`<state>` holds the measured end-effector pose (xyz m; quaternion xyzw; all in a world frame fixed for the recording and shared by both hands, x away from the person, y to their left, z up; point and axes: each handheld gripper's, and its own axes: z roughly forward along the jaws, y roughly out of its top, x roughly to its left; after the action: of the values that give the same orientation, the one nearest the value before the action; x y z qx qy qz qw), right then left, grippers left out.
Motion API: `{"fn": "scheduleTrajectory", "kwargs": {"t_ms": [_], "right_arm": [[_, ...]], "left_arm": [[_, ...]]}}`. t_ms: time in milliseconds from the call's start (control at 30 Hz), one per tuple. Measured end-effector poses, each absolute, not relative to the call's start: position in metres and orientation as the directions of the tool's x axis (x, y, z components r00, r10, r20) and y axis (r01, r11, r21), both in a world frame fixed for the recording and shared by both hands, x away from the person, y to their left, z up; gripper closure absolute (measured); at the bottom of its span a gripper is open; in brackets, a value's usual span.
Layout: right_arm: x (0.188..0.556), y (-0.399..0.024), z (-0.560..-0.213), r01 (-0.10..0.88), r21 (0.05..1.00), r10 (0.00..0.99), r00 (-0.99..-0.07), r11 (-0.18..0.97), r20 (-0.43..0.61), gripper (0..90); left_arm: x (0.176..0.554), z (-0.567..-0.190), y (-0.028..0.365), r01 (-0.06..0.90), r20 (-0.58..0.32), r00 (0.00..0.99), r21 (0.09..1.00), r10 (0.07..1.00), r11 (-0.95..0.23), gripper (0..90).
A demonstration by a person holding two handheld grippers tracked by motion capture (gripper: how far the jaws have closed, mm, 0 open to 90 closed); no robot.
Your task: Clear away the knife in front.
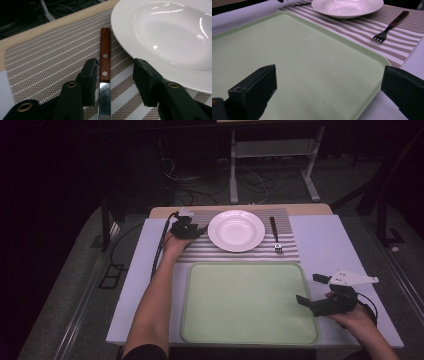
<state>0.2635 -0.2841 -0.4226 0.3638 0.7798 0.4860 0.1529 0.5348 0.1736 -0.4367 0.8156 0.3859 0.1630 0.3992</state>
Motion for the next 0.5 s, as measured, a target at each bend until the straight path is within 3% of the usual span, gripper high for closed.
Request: {"fn": "scheduleTrajectory", "kwargs": {"t_ms": [300,500], "right_arm": [[0.264,-0.285,-0.422,0.416,0.871,0.713,-0.691,0.262,0.116,3.4],[0.264,-0.286,-0.423,0.419,0.870,0.714,-0.690,0.258,0.120,3.4]], "left_arm": [[0.547,-0.452,0.173,0.545,-0.057,0.621,0.748,0.782,-0.379,66.6],[0.549,-0.454,0.173,0.545,-0.056,0.620,0.749,0.783,-0.378,68.4]]}}
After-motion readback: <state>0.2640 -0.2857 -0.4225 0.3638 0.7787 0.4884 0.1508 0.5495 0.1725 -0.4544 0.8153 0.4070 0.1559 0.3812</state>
